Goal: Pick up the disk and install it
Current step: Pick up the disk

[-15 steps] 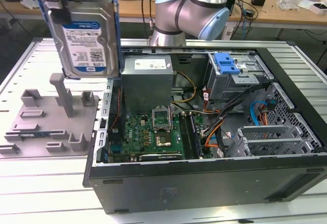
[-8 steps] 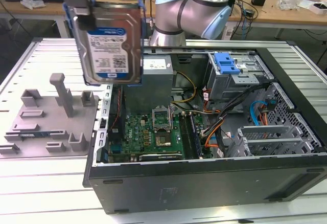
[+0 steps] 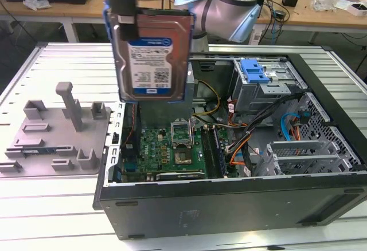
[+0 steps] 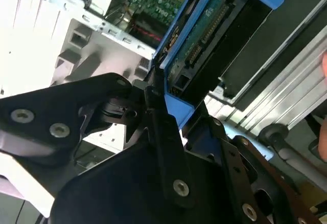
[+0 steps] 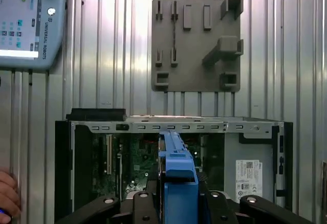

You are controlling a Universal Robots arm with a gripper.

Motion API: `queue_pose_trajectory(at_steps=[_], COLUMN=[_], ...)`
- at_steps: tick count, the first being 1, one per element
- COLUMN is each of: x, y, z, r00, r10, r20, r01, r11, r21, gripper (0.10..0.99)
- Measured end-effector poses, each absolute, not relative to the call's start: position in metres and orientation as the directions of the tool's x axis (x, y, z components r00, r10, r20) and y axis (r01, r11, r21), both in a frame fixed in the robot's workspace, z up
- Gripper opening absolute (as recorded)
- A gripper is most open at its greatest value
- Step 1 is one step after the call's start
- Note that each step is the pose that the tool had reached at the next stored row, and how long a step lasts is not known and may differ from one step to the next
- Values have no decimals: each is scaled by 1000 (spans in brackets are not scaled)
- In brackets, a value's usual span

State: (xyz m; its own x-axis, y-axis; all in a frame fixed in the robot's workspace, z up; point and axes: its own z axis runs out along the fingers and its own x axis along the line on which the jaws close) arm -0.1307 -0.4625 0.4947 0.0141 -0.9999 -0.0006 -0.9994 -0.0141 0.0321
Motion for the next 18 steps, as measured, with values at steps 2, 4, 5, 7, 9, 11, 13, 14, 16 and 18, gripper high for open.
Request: queue_pose_trajectory(at_steps=[2,4,5,7,9,11,13,14,16,18], x=[-116,-98,-92,-82,-67,-50,-40,-33,-17,-7], y=[-467,-474,-476,-480,-485,-491,-494,-496,-501,-504], z=[495,495,495,495,495,495,495,495,495,495], r00=[14,14,14,14,14,14,14,14,14,14], r10=[-1000,-1000,-1000,-1000,-1000,-1000,-1000,-1000,-1000,-1000], r20=[-1,-1,-1,-1,-1,-1,-1,-1,-1,-1], r01=[-999,-999,-999,-999,-999,-999,-999,-999,-999,-999], r11=[-14,-14,-14,-14,-14,-14,-14,-14,-14,-14], r21=[32,32,32,32,32,32,32,32,32,32], gripper=[369,369,369,369,369,369,369,369,369,369])
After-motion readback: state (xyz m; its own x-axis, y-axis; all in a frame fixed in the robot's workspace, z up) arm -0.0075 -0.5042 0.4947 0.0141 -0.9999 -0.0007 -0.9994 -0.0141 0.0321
